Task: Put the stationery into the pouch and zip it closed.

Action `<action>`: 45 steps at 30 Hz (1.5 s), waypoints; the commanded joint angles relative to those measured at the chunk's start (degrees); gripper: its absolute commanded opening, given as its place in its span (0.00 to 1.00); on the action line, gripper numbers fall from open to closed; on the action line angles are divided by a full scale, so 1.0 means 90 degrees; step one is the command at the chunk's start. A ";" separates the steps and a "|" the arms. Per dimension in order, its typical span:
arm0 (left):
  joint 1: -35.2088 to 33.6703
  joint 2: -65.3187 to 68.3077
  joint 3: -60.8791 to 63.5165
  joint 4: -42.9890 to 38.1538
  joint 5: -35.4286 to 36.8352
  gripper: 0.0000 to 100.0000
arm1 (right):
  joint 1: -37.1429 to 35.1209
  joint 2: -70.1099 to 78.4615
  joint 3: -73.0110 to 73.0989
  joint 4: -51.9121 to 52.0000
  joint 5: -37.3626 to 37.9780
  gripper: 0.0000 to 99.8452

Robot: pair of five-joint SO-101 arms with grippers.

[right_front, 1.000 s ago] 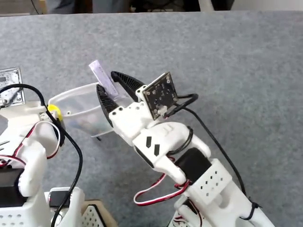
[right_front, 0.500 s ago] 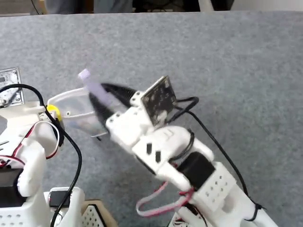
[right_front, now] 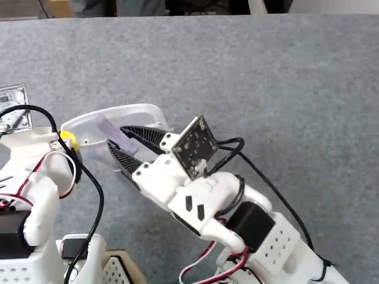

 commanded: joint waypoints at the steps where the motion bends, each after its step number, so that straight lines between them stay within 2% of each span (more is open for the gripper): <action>1: 0.0103 0.0049 0.0562 0.0205 -0.0078 0.03 | 0.0107 -0.0171 -0.0386 -0.0039 0.0420 0.01; 5: 0.0112 0.0039 0.0532 0.0254 -0.0127 0.03 | 0.0186 -0.0112 -0.0454 -0.0928 0.0928 0.01; 9: 0.0122 -0.0068 0.0542 0.0371 -0.0293 0.03 | 0.0596 0.0230 -0.0317 -0.1543 0.1563 0.01; 15: 0.0708 -0.0713 0.0591 0.0342 -0.0293 0.03 | 0.0967 0.0943 0.0190 -0.2950 0.1592 0.01; 21: -0.0093 -0.0664 0.0864 -0.0049 -0.0244 0.03 | 0.0479 0.0337 0.0034 -0.2071 0.1153 0.01; 28: -0.0103 -0.0596 0.0835 -0.0049 -0.0137 0.03 | 0.0107 -0.0562 0.0044 -0.0576 0.0996 0.01; 36: -0.0103 -0.0596 0.0835 -0.0020 -0.0147 0.03 | 0.0107 -0.0611 0.0864 -0.0479 0.1016 0.01; 45: -0.0093 -0.0596 0.0835 -0.0010 -0.0156 0.03 | 0.0088 -0.0591 0.0093 0.1289 0.2198 0.01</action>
